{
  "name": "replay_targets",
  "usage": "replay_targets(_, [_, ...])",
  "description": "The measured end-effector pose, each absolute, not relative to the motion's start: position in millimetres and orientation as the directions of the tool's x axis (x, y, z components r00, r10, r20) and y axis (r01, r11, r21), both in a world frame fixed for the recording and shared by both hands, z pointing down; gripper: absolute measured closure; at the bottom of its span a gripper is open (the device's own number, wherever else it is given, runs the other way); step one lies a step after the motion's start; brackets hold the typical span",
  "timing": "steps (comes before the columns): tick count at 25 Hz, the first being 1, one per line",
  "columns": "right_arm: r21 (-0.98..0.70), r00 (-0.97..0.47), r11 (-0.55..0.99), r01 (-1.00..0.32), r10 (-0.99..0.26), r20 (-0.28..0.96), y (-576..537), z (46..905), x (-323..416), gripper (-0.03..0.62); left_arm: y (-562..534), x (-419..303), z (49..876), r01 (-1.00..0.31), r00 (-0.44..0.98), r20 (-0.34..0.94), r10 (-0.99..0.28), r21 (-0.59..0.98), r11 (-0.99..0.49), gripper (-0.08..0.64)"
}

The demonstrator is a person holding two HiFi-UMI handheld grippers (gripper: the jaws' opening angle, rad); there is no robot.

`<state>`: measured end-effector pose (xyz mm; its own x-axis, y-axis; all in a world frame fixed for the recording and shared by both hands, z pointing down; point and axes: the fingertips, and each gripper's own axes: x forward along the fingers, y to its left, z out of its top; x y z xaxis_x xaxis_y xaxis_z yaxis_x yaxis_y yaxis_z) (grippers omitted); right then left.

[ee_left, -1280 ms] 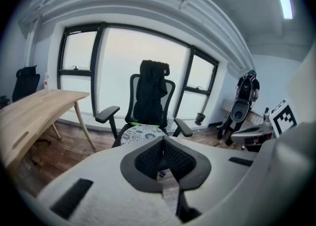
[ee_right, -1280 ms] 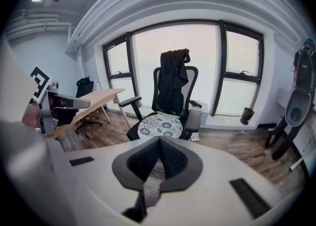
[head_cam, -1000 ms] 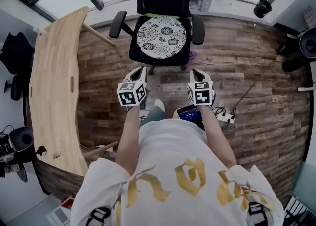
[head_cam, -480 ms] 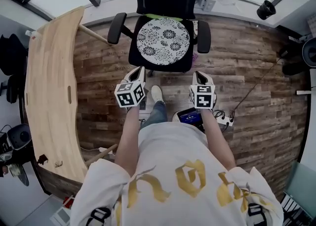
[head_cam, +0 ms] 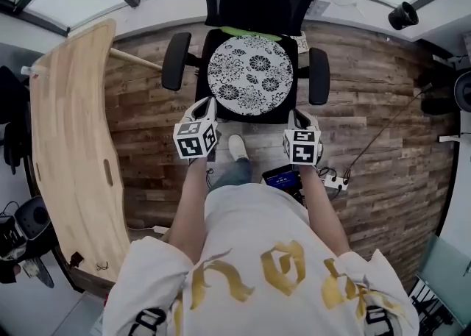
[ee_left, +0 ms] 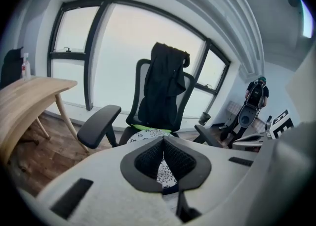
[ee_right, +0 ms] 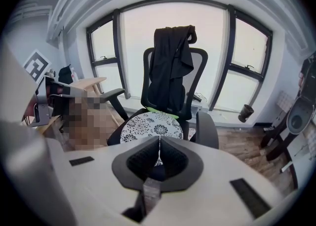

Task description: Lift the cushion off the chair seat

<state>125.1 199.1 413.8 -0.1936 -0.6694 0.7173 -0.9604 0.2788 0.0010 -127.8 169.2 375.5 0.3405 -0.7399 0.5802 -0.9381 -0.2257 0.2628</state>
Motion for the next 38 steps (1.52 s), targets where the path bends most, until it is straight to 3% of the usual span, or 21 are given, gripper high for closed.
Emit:
replay_targets(8, [0.030,-0.148,0.247,-0.969,-0.671,0.727,153.5,418.1,103.1,0.580,115.3,-151.5,382.6,-0.922,0.388,0.574,-0.721,0.250,-0.297,0.551])
replay_targets(20, [0.121,-0.068,0.216,-0.969,-0.703,0.708,127.4,395.1,128.9,0.580,78.8,-144.5,369.9,-0.908,0.418,0.560,-0.715,0.239,-0.344,0.550])
replay_targets(29, [0.059,-0.074,0.160,-0.985,-0.716,0.694,112.2,408.1,133.2,0.580,78.1,-156.1,378.2,-0.921,0.390,0.587,-0.709,0.235,-0.311,0.549])
replay_targets(38, [0.024,-0.145,0.242,-0.970,-0.655,0.742,98.2,431.4,125.0,0.580,69.2,-150.3,396.0,-0.906,0.422,0.601,-0.679,0.296,-0.302,0.549])
